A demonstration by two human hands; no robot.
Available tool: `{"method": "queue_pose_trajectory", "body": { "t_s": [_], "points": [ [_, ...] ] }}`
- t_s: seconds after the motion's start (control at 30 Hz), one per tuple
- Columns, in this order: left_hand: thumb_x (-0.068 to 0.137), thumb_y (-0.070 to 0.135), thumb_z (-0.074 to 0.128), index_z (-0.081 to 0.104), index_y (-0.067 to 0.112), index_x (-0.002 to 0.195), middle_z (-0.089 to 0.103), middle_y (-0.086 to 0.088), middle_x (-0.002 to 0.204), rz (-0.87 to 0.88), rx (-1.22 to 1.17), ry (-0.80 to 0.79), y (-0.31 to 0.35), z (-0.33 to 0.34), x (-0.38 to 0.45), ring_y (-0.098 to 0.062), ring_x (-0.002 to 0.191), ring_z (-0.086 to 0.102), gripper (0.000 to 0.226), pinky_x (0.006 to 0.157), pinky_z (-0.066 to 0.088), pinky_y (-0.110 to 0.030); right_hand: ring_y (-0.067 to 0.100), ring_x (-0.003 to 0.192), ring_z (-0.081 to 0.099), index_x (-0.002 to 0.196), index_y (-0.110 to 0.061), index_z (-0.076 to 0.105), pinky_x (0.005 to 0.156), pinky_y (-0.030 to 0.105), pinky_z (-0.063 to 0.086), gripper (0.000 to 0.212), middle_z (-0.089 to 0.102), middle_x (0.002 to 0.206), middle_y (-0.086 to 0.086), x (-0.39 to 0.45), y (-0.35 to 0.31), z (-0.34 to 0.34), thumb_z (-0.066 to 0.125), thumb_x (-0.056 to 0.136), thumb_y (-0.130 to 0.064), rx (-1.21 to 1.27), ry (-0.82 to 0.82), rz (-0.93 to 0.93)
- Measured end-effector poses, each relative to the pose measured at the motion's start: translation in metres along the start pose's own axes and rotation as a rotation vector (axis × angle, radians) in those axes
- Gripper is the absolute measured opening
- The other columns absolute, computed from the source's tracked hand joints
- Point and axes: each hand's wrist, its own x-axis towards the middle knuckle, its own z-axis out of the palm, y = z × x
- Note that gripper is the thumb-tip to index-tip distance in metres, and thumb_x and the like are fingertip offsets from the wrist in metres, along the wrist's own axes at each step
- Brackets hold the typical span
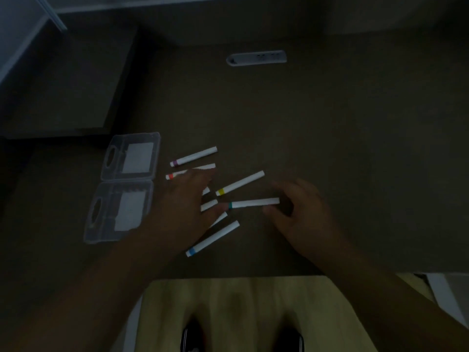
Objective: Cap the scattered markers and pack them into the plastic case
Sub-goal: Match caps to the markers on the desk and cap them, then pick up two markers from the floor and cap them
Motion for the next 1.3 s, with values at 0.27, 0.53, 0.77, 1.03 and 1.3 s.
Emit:
{"method": "queue_pose_trajectory", "body": {
  "t_s": [0.27,0.53,0.77,1.03,1.3],
  "points": [
    [0.083,0.062,0.056,0.051,0.02,0.133,0.055,-0.002,0.13,0.122,0.039,0.025,0.034,0.002,-0.015,-0.019,0.12,0.052,0.066,0.101,0.045,-0.038,0.016,0.143,0.027,0.148,-0.032,0.034,0.113,0.038,0.028,0.068,0.034,0.155,-0.004,-0.023,0.002,-0.019,0.061,0.089,-0.052,0.033,0.024,0.026],
    [0.084,0.047,0.069,0.048,0.017,0.14,0.052,-0.008,0.139,0.299,0.06,0.026,0.038,0.018,-0.059,-0.027,0.129,0.047,0.067,0.11,0.033,-0.035,0.027,0.126,0.05,0.138,-0.015,0.053,0.106,0.032,0.035,0.067,0.058,0.134,0.01,-0.099,-0.001,0.007,0.071,0.083,-0.048,-0.01,0.267,0.033],
    [0.08,0.063,0.053,0.047,0.015,0.143,0.051,-0.011,0.142,0.519,0.094,-0.12,0.082,0.052,-0.102,-0.029,0.132,0.044,0.079,0.112,0.032,-0.039,0.018,0.136,0.037,0.147,-0.029,0.038,0.107,0.031,0.031,0.071,0.043,0.148,-0.002,-0.21,0.016,0.009,0.062,0.086,-0.056,-0.012,0.336,0.271],
    [0.083,0.058,0.059,0.045,0.018,0.143,0.049,-0.006,0.143,0.705,0.147,-0.256,0.16,0.114,-0.152,-0.028,0.131,0.042,0.073,0.109,0.034,-0.037,0.016,0.139,0.037,0.147,-0.032,0.039,0.112,0.036,0.034,0.072,0.041,0.152,-0.006,-0.325,0.085,0.017,0.059,0.084,-0.062,-0.017,0.447,0.489],
    [0.083,0.056,0.062,0.035,0.031,0.146,0.045,0.002,0.145,0.869,0.144,-0.463,0.252,0.218,-0.285,-0.019,0.13,0.045,0.073,0.103,0.043,-0.038,0.015,0.14,0.035,0.147,-0.036,0.035,0.113,0.042,0.035,0.072,0.037,0.153,-0.009,-0.506,0.158,0.055,0.056,0.084,-0.064,0.072,0.54,0.764]
  ]
}}
